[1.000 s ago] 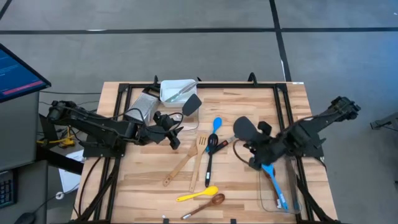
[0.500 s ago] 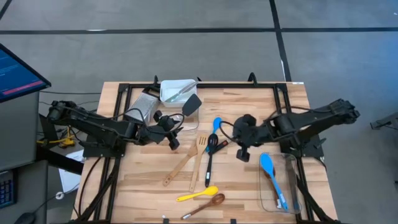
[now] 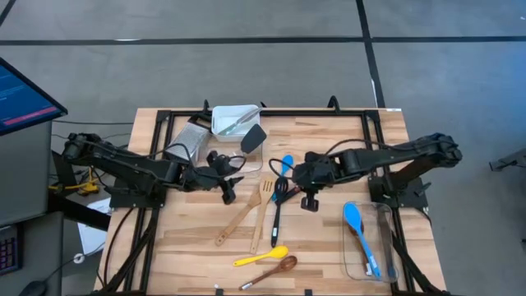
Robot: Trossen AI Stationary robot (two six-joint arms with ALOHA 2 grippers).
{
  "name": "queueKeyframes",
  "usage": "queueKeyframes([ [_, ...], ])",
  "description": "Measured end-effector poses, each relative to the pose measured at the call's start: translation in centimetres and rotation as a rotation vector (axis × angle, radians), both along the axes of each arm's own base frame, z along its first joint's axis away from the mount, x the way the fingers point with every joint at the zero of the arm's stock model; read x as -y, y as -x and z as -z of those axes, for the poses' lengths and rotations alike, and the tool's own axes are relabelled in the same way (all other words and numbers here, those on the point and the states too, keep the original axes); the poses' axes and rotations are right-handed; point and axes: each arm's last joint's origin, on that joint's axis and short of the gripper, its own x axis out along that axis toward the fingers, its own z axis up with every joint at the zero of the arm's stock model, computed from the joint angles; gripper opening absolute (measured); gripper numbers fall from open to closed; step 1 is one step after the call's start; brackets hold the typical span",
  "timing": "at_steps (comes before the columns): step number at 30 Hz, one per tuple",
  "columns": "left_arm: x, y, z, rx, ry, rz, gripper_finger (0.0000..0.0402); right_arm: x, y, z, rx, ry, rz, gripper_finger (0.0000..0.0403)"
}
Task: Pick & Place Kitchen Items
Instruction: Put the black slotted spatula into the bottom transparent bin
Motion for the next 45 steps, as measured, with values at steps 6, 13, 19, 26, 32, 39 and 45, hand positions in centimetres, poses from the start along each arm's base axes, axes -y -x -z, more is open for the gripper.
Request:
queueKeyframes([
  [6,0.1,0.0,0.0,-0.004,0.025,0.033,0.0138,0.5,-0.8,-0.3,0.06,-0.004,-0.069,0.0001],
  [13,0.1,0.0,0.0,-0.004,0.027,0.035,0.0138,1.2,-1.0,0.5,0.066,0.021,-0.091,0.0001],
  [19,0.1,0.0,0.0,-0.004,0.026,0.034,0.0138,2.2,-0.9,3.6,0.093,-0.045,-0.119,0.0001],
  [26,0.1,0.0,0.1,-0.004,0.026,0.034,0.0138,3.9,-0.5,6.4,0.121,-0.107,-0.089,0.0001],
  [32,0.1,0.0,0.1,-0.004,0.026,0.033,0.0138,4.9,-0.2,7.7,0.141,-0.123,-0.055,0.0001],
  [39,0.1,0.0,0.1,-0.004,0.025,0.033,0.0138,5.7,0.1,9.0,0.213,-0.166,0.03,0.0001],
  [45,0.1,0.0,0.1,-0.004,0.025,0.033,0.0138,6.6,0.4,9.7,0.237,-0.277,0.221,0.0002],
])
